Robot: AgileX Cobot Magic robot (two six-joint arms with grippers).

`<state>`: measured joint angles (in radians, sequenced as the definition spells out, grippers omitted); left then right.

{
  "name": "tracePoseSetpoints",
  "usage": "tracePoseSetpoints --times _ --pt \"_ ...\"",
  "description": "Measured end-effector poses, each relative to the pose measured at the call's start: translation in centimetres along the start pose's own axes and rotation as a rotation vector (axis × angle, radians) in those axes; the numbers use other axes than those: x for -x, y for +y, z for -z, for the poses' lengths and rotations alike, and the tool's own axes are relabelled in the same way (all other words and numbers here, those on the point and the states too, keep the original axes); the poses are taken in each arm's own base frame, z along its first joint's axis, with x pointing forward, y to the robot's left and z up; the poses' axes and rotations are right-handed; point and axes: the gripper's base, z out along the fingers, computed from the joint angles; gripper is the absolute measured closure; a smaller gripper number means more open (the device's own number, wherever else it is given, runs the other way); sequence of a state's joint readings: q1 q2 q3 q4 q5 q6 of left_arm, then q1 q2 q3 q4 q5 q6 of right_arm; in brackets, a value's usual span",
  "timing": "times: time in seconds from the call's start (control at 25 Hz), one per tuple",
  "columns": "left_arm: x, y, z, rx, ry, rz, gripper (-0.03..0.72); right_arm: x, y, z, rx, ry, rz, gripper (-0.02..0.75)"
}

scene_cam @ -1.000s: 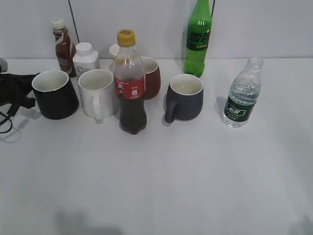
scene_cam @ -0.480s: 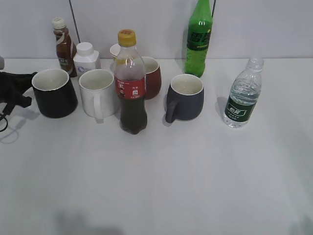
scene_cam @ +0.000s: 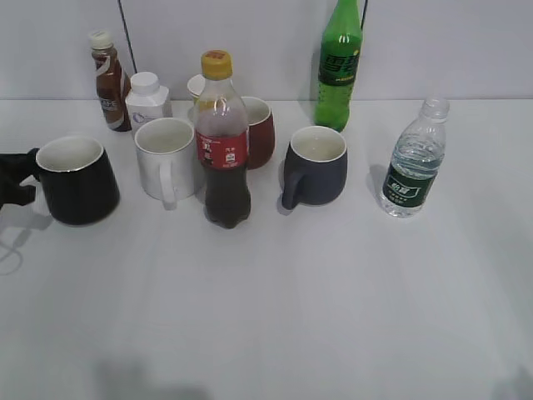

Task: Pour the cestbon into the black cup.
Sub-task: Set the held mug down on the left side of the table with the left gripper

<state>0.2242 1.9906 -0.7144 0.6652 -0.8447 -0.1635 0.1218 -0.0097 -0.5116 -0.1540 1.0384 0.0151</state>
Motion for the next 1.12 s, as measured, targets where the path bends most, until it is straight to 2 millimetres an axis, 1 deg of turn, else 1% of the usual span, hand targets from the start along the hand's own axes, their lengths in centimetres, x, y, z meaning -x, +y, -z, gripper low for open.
tracePoseSetpoints --times 0.12,0.28,0.32,0.52,0.64,0.72,0.84,0.92,1.12 --pt "-0.3 -0.6 0.8 -0.004 0.016 0.011 0.657 0.0 0.0 0.0 -0.003 0.000 0.002 0.150" --pt "-1.0 -1.0 1.3 -0.004 0.031 0.034 0.654 0.0 -0.1 0.0 -0.006 0.000 0.003 0.150" --pt "-1.0 -1.0 1.3 -0.003 0.028 0.038 0.639 0.0 -0.1 0.0 -0.006 0.000 0.003 0.150" --pt "-0.9 -1.0 1.4 -0.002 0.012 0.048 0.484 0.0 -0.1 0.0 -0.006 0.000 0.003 0.150" --pt "-0.8 -1.0 1.4 -0.001 0.006 0.032 0.450 0.0 -0.1 0.0 -0.006 0.000 0.003 0.155" --pt "-0.7 -1.0 1.4 0.000 0.003 -0.019 0.437 0.0 -0.1 0.0 -0.006 0.000 0.003 0.170" --pt "-0.6 -1.0 1.5 0.001 -0.001 -0.084 0.385 0.0 -0.1 0.0 -0.006 0.000 0.003 0.200" --pt "-0.6 -1.0 1.5 0.001 -0.004 -0.097 0.353 0.0 -0.1 0.0 -0.006 0.000 0.003 0.218" --pt "-1.4 -1.2 0.9 -0.016 -0.036 -0.075 0.342 0.0 -0.1 0.0 -0.006 0.000 0.003 0.244"
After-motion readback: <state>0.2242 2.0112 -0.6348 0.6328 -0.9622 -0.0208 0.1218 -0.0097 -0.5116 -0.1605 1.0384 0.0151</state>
